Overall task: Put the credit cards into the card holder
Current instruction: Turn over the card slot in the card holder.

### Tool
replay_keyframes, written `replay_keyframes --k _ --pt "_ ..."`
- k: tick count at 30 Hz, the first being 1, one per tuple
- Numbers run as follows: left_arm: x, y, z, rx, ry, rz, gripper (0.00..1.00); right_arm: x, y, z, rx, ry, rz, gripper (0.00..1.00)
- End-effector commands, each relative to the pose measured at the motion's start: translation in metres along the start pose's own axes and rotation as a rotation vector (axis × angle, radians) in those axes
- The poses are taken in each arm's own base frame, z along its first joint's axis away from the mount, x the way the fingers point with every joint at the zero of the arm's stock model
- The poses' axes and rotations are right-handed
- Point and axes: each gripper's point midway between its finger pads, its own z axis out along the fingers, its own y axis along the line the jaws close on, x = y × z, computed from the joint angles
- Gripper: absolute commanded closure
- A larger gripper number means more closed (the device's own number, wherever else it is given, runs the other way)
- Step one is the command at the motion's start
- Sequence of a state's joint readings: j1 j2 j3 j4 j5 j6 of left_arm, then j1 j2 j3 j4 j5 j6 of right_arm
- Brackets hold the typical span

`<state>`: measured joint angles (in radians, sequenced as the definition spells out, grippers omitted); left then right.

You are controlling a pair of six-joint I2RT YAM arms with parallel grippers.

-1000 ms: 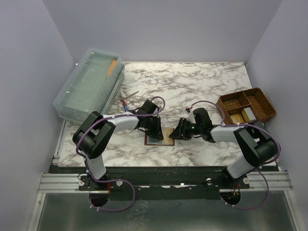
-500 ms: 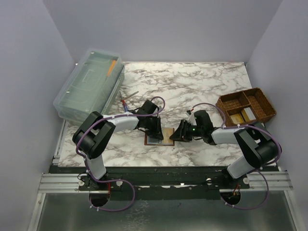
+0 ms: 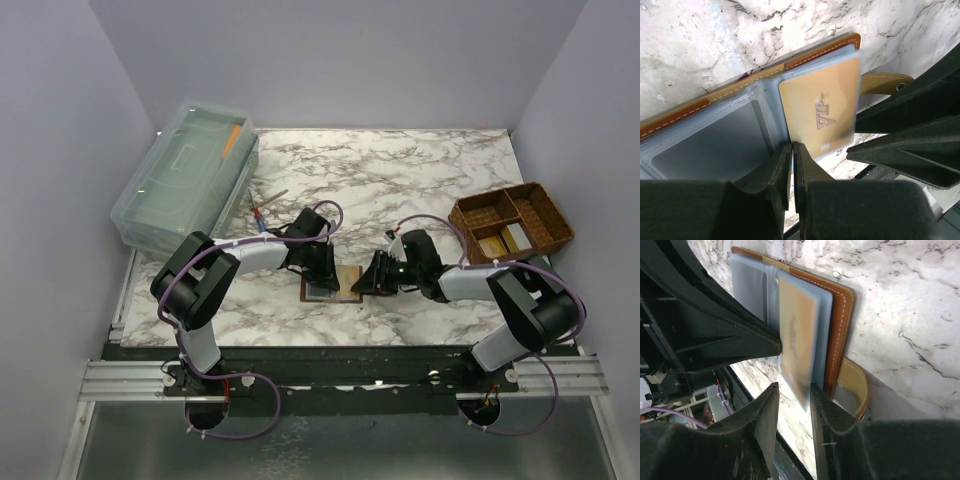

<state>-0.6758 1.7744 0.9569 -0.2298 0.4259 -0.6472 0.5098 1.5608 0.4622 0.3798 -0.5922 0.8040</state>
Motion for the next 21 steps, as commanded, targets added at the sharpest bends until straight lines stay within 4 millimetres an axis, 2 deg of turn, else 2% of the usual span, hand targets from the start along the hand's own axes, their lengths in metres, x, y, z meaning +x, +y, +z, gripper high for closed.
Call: replay_keyframes --k 1,13,17,21 --pt "0.018 0.021 0.006 -0.069 0.044 -0.016 0.87 -0.004 0.014 -0.005 -0.022 -0.015 -0.034 0.66" --pt "0.017 0.017 0.003 -0.056 0.038 -0.011 0.86 -0.005 0.025 0.001 -0.036 0.011 -0.064 0.64" --pt "0.013 0.011 -0.003 -0.039 0.022 -0.006 0.81 -0.007 0.029 0.009 -0.053 0.024 -0.077 0.64" --pt "0.006 -0.001 -0.017 -0.004 -0.010 -0.004 0.78 -0.013 0.035 0.015 -0.058 0.029 -0.099 0.64"
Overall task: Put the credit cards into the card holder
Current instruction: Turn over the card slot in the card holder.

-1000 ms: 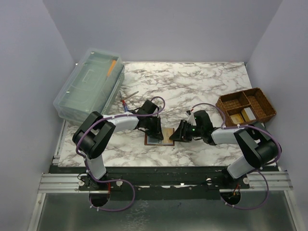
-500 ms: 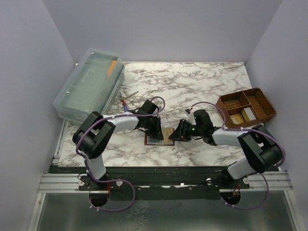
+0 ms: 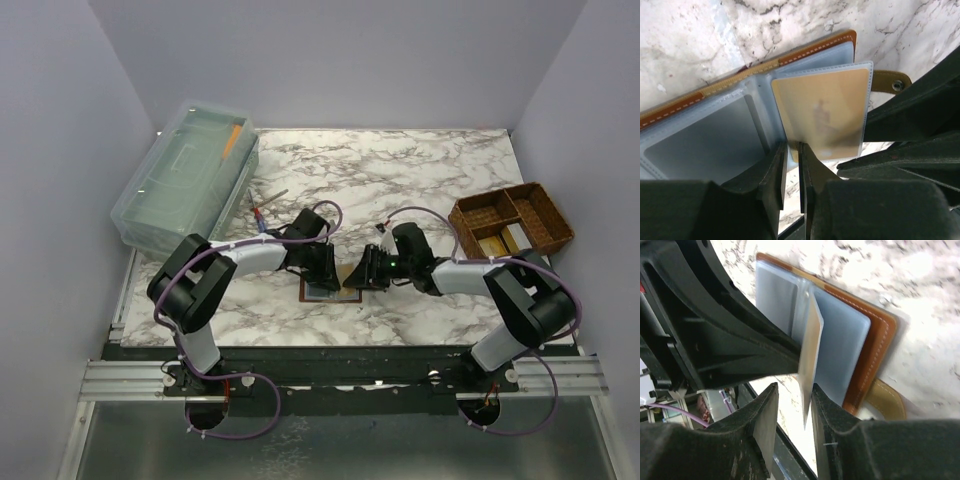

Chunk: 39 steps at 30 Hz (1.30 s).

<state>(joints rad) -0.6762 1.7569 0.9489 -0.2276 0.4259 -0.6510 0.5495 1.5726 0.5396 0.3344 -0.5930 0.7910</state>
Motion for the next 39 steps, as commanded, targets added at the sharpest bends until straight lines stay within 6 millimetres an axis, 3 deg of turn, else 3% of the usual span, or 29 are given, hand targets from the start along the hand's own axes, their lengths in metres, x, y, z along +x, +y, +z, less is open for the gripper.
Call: replay_keyframes --k 1,14,25,31,35,39 --pt "0.003 0.000 -0.018 -0.005 -0.009 -0.007 0.77 -0.010 0.015 0.008 -0.033 0.007 -0.058 0.64" --pt "-0.035 -0.002 -0.097 0.003 -0.174 0.000 0.66 -0.020 0.031 0.032 -0.026 0.046 -0.103 0.61" --pt "-0.054 -0.004 -0.118 -0.003 -0.229 0.028 0.64 -0.009 0.059 0.050 -0.071 0.108 -0.146 0.59" --pt "-0.066 -0.012 -0.119 0.013 -0.237 0.059 0.62 -0.021 0.063 0.036 -0.028 0.042 -0.209 0.58" --pt "-0.072 -0.026 -0.116 0.071 -0.216 0.073 0.60 -0.038 0.045 0.014 0.146 -0.024 -0.259 0.59" --pt "-0.078 -0.036 -0.113 0.124 -0.199 0.098 0.56 -0.066 0.019 -0.025 0.367 -0.111 -0.322 0.59"
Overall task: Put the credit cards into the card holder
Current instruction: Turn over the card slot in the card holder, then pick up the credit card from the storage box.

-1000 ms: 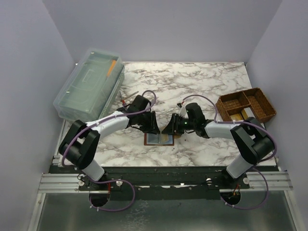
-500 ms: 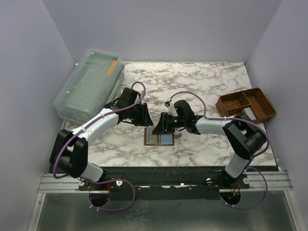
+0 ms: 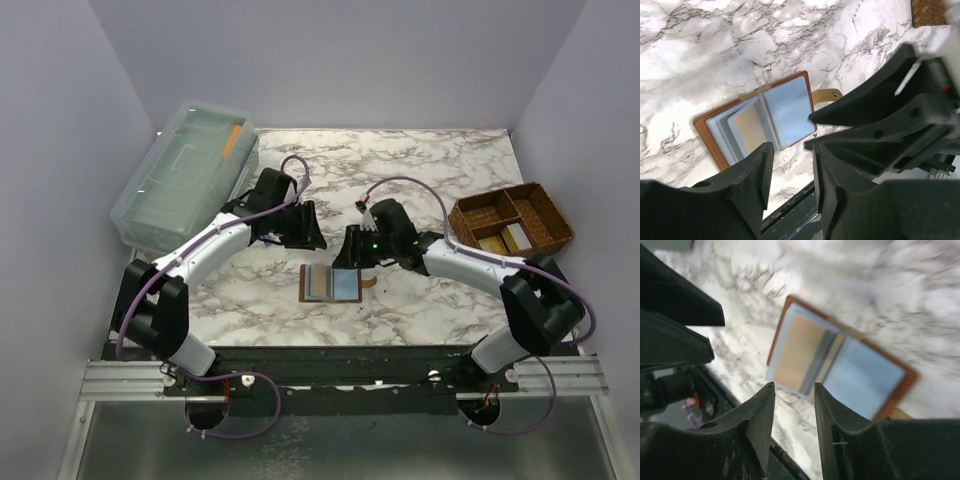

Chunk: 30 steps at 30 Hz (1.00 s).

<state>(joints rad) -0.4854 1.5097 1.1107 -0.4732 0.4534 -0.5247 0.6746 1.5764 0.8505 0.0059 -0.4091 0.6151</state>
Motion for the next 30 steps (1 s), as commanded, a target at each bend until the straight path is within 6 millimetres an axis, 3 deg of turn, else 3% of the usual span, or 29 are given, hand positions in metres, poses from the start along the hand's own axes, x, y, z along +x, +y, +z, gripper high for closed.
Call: replay_keyframes --k 1,4,10,12,16,18,22,24,26,30 --pt "-0.004 -0.016 0.005 0.093 0.041 0.029 0.56 -0.029 -0.049 -0.047 0.327 -0.082 -0.097 0.59" --pt "0.010 -0.005 0.017 0.089 0.079 -0.011 0.57 -0.051 -0.068 -0.083 0.468 -0.149 -0.127 0.59" --pt "0.054 0.037 0.045 0.016 0.156 -0.136 0.59 -0.100 -0.102 -0.173 0.660 -0.304 -0.085 0.58" --pt "0.066 0.048 0.054 -0.008 0.201 -0.178 0.60 -0.109 -0.117 -0.199 0.764 -0.326 -0.101 0.57" --pt "0.069 0.055 0.057 -0.032 0.211 -0.195 0.60 -0.109 -0.168 -0.265 1.076 -0.312 -0.099 0.53" --pt "0.067 0.054 0.056 -0.029 0.211 -0.189 0.60 -0.103 -0.187 -0.294 1.202 -0.290 -0.121 0.51" --pt "0.052 0.039 0.045 0.011 0.168 -0.138 0.58 -0.097 -0.216 -0.346 1.358 -0.293 -0.199 0.34" --pt "0.046 0.029 0.039 0.044 0.163 -0.109 0.57 -0.095 -0.230 -0.366 1.398 -0.311 -0.180 0.32" --pt "0.040 0.014 0.033 0.102 0.167 -0.094 0.56 -0.098 -0.237 -0.374 1.429 -0.308 -0.165 0.32" --pt "0.036 -0.011 0.025 0.191 0.175 -0.061 0.54 -0.095 -0.263 -0.370 1.445 -0.211 -0.138 0.32"
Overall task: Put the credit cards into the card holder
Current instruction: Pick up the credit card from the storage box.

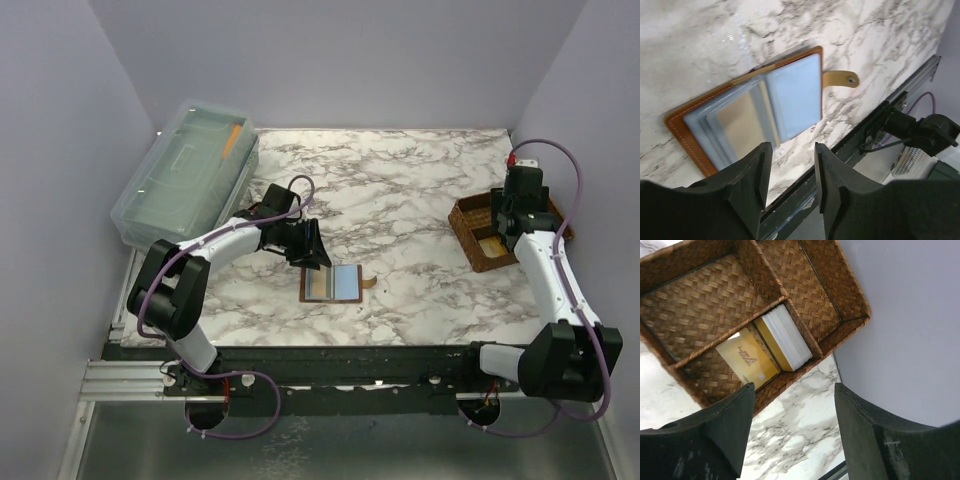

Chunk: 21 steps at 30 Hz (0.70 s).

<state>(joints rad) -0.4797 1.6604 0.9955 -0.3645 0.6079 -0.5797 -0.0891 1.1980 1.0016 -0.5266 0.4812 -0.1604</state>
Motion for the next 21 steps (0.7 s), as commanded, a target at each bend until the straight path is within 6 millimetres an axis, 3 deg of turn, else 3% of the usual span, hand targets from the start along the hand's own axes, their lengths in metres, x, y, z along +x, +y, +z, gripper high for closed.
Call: replay_keyframes --k 1,11,21 --pt "-0.004 -0.040 -0.018 0.125 -0.005 0.095 0.54 -0.002 -0.008 0.024 0.038 0.043 -0.091 0.31" --pt "0.022 -0.058 -0.017 0.187 0.056 0.150 0.53 0.032 0.001 0.075 -0.104 0.083 -0.147 0.36" --pt "0.023 -0.061 -0.018 0.195 0.052 0.165 0.52 0.039 0.028 0.101 -0.185 0.069 -0.154 0.45"
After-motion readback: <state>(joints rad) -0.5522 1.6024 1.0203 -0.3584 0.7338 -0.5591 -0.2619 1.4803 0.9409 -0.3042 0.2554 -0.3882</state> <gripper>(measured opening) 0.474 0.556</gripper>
